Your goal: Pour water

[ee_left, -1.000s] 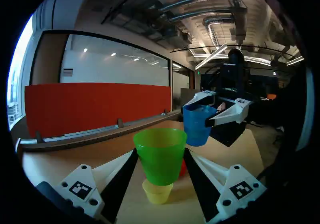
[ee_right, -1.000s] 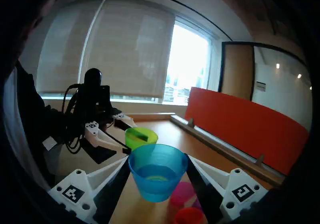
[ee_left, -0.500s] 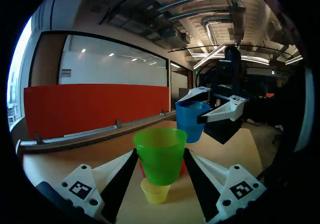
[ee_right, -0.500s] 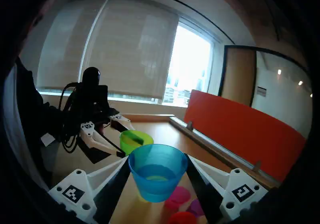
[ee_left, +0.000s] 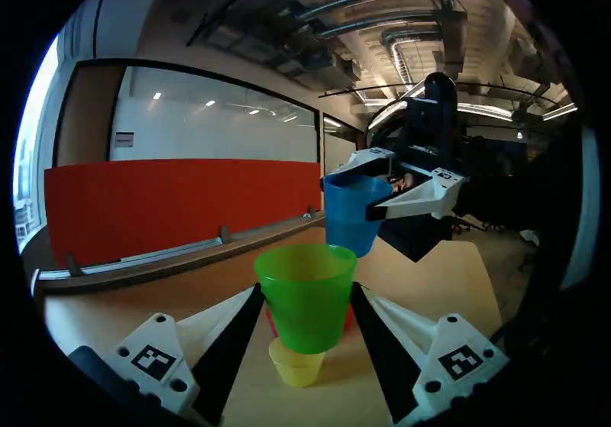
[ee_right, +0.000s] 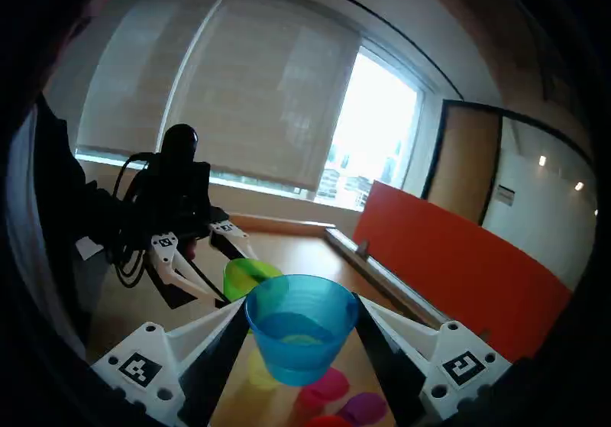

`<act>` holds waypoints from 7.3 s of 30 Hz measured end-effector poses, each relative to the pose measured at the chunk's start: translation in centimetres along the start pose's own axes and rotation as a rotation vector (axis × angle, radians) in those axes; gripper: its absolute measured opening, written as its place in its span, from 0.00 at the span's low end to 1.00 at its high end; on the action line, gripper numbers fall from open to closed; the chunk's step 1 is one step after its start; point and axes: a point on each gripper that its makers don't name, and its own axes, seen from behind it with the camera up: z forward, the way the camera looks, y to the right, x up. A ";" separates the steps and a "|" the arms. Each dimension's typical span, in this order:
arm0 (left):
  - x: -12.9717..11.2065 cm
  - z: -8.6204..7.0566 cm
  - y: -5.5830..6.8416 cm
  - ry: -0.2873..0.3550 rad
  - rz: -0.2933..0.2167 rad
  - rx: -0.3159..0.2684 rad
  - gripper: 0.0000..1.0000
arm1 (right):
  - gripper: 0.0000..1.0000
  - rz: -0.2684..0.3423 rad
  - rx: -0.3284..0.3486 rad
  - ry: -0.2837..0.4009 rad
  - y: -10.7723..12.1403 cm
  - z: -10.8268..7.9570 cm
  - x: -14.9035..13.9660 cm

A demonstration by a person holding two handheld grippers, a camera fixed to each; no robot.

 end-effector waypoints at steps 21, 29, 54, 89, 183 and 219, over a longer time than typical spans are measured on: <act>0.2 0.1 -0.7 -0.006 -0.016 0.010 0.82 | 0.93 -0.156 0.014 -0.025 1.3 1.3 2.0; 0.4 0.2 -1.0 -0.006 -0.015 0.020 0.82 | 0.93 -0.203 0.020 -0.031 1.7 1.9 2.5; 1.0 0.0 -1.0 -0.002 -0.011 0.039 0.82 | 0.93 -0.328 0.041 -0.041 2.5 3.5 4.4; 1.4 -0.4 -0.4 0.016 0.006 0.053 0.82 | 0.93 -0.535 0.060 -0.063 3.5 6.0 6.0; 1.5 0.4 0.4 0.013 0.022 0.031 0.82 | 0.93 -0.888 0.033 -0.103 3.5 7.3 6.7; 1.2 0.5 0.3 0.012 0.018 0.032 0.81 | 0.93 -0.936 0.022 -0.104 3.9 7.5 6.8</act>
